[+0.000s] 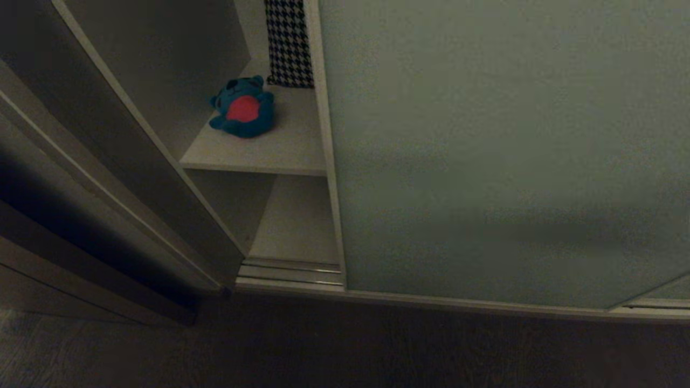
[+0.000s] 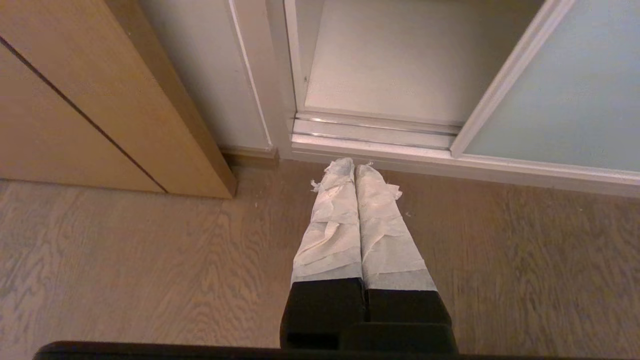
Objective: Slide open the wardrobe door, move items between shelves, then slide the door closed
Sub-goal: Close the door
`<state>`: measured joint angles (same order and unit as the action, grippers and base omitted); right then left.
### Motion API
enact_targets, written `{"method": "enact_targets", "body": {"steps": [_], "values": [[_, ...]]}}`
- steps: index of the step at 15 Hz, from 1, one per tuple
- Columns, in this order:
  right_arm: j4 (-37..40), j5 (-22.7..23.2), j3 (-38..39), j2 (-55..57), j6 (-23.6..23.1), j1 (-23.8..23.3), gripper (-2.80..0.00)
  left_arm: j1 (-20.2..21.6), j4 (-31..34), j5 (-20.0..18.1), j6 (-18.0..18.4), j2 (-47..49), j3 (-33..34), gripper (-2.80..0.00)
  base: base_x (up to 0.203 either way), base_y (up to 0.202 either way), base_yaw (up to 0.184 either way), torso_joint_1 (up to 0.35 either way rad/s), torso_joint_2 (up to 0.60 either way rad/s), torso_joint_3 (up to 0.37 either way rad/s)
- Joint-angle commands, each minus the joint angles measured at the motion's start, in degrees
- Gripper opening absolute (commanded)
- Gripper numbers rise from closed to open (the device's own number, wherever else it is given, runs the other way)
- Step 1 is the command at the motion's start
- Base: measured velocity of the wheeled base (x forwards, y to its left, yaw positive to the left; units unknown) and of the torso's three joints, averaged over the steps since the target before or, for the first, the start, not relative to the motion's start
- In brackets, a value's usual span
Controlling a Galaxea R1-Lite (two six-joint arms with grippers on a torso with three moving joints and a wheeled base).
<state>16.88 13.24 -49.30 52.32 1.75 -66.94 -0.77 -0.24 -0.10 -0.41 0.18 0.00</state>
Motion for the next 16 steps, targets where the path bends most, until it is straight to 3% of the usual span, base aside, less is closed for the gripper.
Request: {"method": "enact_targets", "body": {"steps": [1, 4, 7, 9, 11, 16], "values": [[-0.1, 0.0, -10.1, 9.4, 6.3, -7.6, -2.8, 0.0, 0.0, 0.0, 0.0, 0.1, 0.0, -2.8, 0.0, 0.0, 0.0, 0.0, 0.0, 0.0], [0.2, 0.1, -23.6, 19.5, 13.0, -12.7, -2.8, 0.0, 0.0, 0.0, 0.0, 0.1, 0.0, -2.8, 0.0, 0.0, 0.0, 0.0, 0.0, 0.0], [0.1, 1.0, -36.1, 29.5, 15.1, -14.2, -2.8, 0.1, 0.0, 0.0, 0.0, 0.1, 0.0, -2.8, 0.0, 0.0, 0.0, 0.0, 0.0, 0.0], [0.0, 4.1, -44.0, 34.9, 16.5, -14.6, -2.8, 0.0, 0.0, 0.0, 0.0, 0.1, 0.0, -2.8, 0.0, 0.0, 0.0, 0.0, 0.0, 0.0], [-0.3, 11.4, -48.4, 39.9, 16.9, -14.9, -2.8, 0.0, 0.0, 0.0, 0.0, 0.1, 0.0, -2.8, 0.0, 0.0, 0.0, 0.0, 0.0, 0.0], [-0.8, 32.7, -48.9, 45.4, 16.5, -14.8, -2.8, 0.0, 0.0, 0.0, 0.0, 0.1, 0.0, -2.8, 0.0, 0.0, 0.0, 0.0, 0.0, 0.0]]}}
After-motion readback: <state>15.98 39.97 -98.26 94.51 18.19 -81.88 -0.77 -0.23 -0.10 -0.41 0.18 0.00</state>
